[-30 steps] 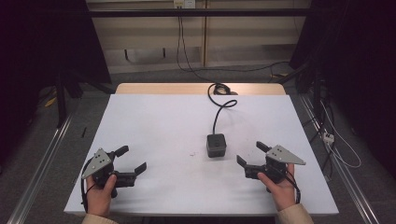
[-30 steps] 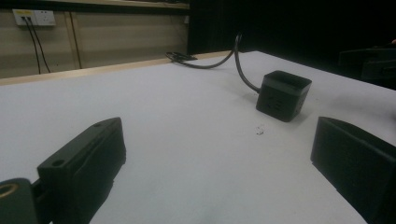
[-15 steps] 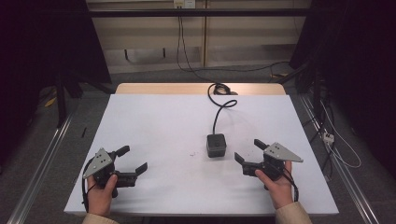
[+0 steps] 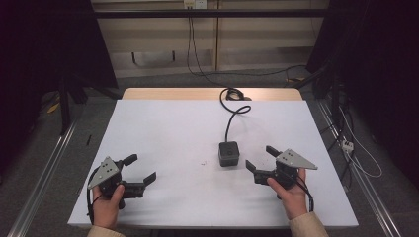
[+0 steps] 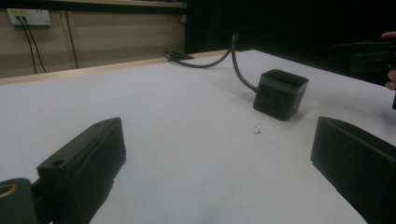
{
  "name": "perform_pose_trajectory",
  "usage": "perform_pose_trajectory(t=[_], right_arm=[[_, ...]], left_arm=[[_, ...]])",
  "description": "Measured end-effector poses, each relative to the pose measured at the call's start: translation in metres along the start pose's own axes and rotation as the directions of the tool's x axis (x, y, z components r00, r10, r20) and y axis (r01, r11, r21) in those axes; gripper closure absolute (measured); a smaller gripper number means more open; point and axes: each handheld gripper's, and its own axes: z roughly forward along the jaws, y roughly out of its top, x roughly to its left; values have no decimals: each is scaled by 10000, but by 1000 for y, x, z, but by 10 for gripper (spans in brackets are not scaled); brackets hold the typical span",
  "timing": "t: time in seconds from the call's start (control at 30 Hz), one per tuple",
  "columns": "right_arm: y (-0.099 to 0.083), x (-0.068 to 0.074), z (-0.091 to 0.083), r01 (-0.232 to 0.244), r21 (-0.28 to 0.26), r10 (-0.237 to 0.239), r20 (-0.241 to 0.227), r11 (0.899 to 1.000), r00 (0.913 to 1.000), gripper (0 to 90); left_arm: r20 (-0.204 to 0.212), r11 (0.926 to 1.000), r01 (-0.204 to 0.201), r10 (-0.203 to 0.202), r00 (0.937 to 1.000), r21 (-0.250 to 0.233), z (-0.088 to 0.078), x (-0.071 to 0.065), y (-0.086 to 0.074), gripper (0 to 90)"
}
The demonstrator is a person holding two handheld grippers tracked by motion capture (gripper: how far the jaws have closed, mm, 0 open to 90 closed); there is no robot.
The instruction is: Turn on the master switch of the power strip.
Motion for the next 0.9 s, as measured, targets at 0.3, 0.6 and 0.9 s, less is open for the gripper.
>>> perform_pose_trajectory(t=[0.3, 0.6, 0.9], right_arm=[[2, 2, 6, -48, 46, 48, 11, 10000, 10000, 89], [2, 4, 8, -76, 163, 78, -110, 9998, 9999, 102], [4, 3, 10, -121, 134, 123, -138, 9998, 9998, 115]], left_arm=[[-19, 10000, 19, -19, 10000, -5, 0, 0, 0, 29], [-40, 10000, -22, 22, 10000, -32, -1, 0, 0, 28], [-28, 10000, -11, 11, 10000, -23, 0, 0, 0, 28]])
